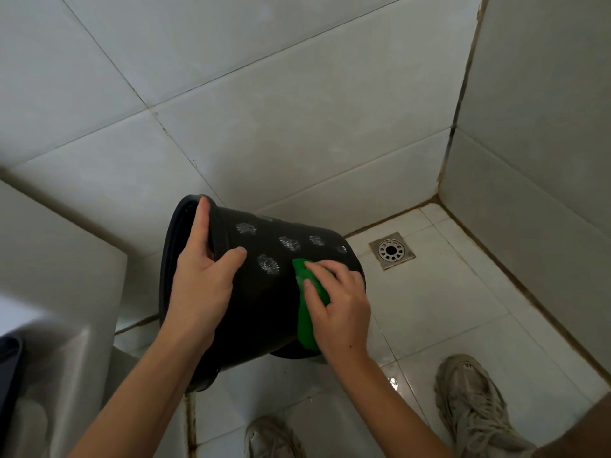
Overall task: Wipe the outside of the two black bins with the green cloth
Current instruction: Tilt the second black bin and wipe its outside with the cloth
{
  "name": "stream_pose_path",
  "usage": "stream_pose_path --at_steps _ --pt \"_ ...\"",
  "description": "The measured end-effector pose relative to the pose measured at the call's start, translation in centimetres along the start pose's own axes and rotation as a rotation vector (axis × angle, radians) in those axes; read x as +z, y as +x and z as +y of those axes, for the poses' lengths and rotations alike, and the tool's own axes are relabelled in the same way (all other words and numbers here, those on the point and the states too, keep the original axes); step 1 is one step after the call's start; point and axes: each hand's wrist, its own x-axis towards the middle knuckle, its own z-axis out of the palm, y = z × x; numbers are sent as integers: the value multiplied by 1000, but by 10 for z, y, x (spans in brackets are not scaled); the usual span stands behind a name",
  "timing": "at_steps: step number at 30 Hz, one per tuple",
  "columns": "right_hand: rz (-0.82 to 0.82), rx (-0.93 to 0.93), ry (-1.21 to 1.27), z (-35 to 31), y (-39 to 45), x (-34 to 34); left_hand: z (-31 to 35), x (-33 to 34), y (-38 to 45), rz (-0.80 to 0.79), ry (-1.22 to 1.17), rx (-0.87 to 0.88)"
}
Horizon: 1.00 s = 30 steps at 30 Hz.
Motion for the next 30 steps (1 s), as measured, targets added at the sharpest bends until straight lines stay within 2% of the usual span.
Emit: stream_pose_path --at_steps 4,10,15,16,21,22,26,30 --pt "15 165 1 4 11 3 1 3 -2 -14 22 22" --pt "7 7 45 -3 -8 0 0 -1 -5 -20 40 21" --pt "-24 274 42 12 20 2 -2 0 -4 -24 37 30" --pt "-19 282 33 11 20 3 -2 0 -4 -23 35 29" --pt "-9 19 34 3 -7 -1 -3 -2 -4 -26 15 15" --pt "-12 17 34 7 -4 -1 -4 -2 -4 -29 15 15" --pt "27 204 33 8 7 5 -5 0 -5 -37 34 29" --pt "6 65 31 2 -9 0 -6 -1 -5 -42 22 25"
